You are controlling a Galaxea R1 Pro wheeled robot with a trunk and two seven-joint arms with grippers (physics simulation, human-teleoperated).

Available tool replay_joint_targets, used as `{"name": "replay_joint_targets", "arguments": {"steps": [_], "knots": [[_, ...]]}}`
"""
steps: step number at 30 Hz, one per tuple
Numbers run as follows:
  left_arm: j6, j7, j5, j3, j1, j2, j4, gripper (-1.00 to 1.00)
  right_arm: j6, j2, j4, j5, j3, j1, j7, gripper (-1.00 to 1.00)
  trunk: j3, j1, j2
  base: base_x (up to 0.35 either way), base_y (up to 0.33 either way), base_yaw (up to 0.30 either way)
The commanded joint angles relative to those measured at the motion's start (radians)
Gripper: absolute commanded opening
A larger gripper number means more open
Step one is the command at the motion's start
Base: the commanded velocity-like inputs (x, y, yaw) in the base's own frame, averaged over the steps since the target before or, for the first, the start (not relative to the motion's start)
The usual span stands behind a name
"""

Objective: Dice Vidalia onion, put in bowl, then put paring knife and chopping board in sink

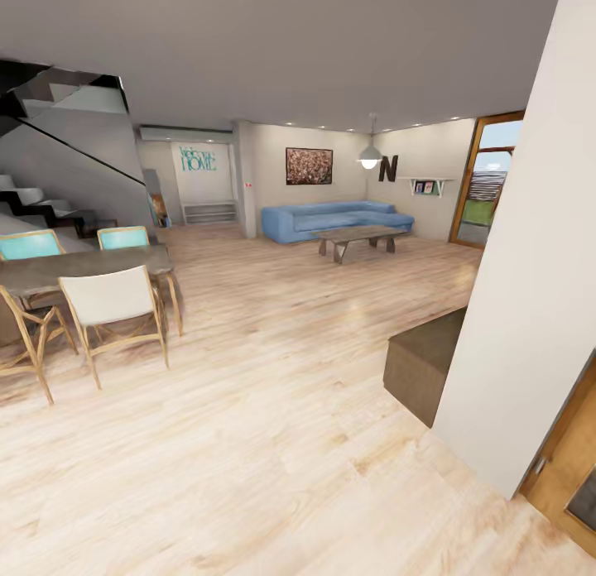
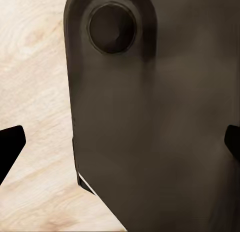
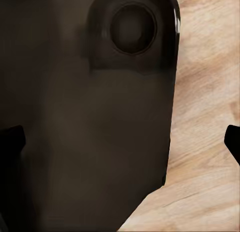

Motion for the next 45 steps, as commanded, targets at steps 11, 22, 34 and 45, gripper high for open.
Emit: {"name": "replay_joint_targets", "arguments": {"steps": [11, 22, 34, 45], "knots": [[-0.002, 0.0, -0.001, 0.006, 0.001, 0.011, -0.028, 1.0, -0.029, 0.029, -0.023, 0.003, 0.005, -0.012, -0.002, 1.0, 0.0, 0.0, 0.0, 0.0, 0.0, 0.0], [-0.055, 0.0, -0.002, 0.009, 0.001, 0.045, -0.087, 1.0, -0.09, 0.019, -0.075, 0.004, 0.002, -0.011, -0.016, 1.0, 0.0, 0.0, 0.0, 0.0, 0.0, 0.0], [-0.257, 0.003, 0.0, 0.009, 0.001, 0.044, -0.535, 1.0, -0.107, 0.0, -0.6, 0.009, 0.002, -0.011, -0.021, 1.0, 0.0, 0.0, 0.0, 0.0, 0.0, 0.0], [-0.316, 0.003, 0.002, 0.012, 0.001, 0.059, -0.468, 1.0, -0.255, -0.008, -0.613, 0.008, 0.008, -0.012, -0.017, 1.0, 0.0, 0.0, 0.0, 0.0, 0.0, 0.0]]}}
